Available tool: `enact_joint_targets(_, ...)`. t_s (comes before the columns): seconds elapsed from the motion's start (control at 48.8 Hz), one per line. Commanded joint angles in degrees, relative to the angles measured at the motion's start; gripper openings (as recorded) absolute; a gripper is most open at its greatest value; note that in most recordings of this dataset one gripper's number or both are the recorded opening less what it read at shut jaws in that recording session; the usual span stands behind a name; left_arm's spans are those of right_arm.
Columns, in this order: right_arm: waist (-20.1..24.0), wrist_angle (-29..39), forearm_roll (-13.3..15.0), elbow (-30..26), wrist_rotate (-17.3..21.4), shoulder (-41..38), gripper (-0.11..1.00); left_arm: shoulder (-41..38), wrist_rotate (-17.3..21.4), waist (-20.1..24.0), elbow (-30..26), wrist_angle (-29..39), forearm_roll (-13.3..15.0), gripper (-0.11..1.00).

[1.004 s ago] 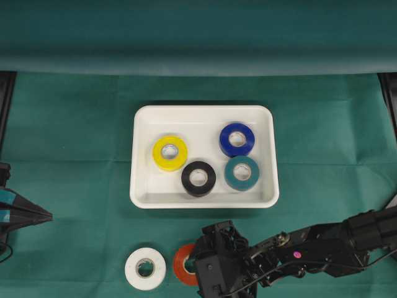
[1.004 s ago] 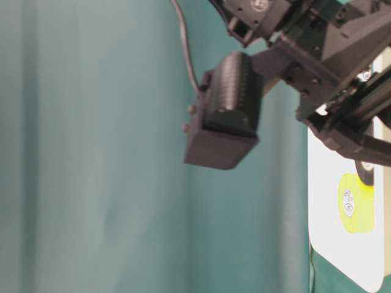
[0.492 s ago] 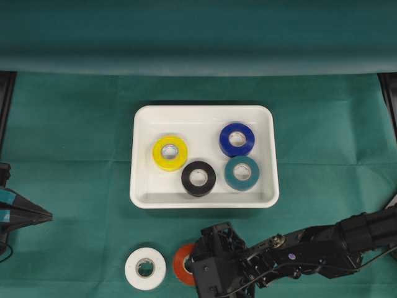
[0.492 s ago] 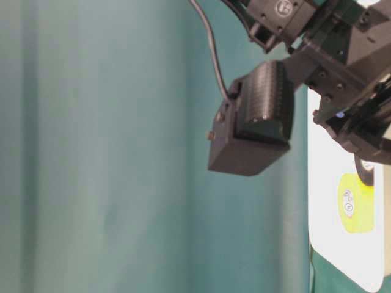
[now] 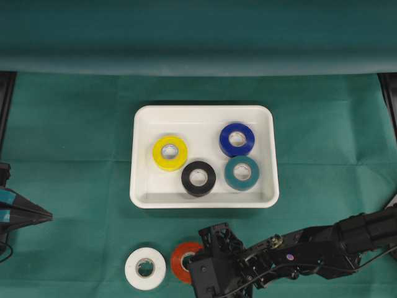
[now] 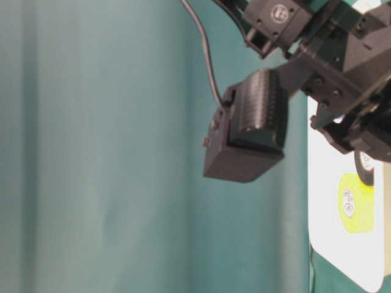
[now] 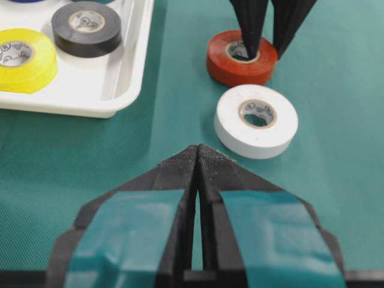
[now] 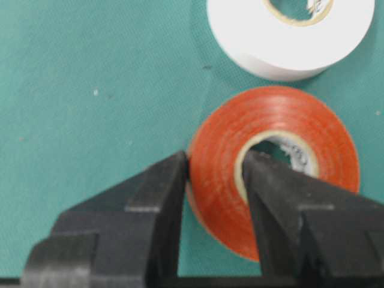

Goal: Put the tape into the white case with the right arm.
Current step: 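Move the right gripper down onto the red tape roll's core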

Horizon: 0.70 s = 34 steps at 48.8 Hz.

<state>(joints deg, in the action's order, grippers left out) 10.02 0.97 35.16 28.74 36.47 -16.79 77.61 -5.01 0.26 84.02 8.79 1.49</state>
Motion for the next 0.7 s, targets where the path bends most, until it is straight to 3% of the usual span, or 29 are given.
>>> enact_joint_targets(0.0, 0.09, -0.26, 0.18, -1.23, 0.09, 1.05, 0.01, -0.44, 0.0, 0.09, -0.79, -0.53, 0.0, 0.0)
enact_joint_targets(0.184, 0.79, 0.53, 0.18, -1.23, 0.09, 3.16, 0.01, -0.53, 0.0, 0.09, -0.7, -0.53, 0.0, 0.0)
enact_joint_targets(0.471, 3.34, 10.28, 0.18, -1.93, 0.09, 10.46, 0.01, -0.53, 0.0, 0.09, -0.7, -0.53, 0.0, 0.0)
enact_joint_targets(0.676, 3.43, 11.87, 0.18, -2.11, 0.09, 10.63, 0.01, -0.53, 0.0, 0.09, -0.7, -0.53, 0.0, 0.0)
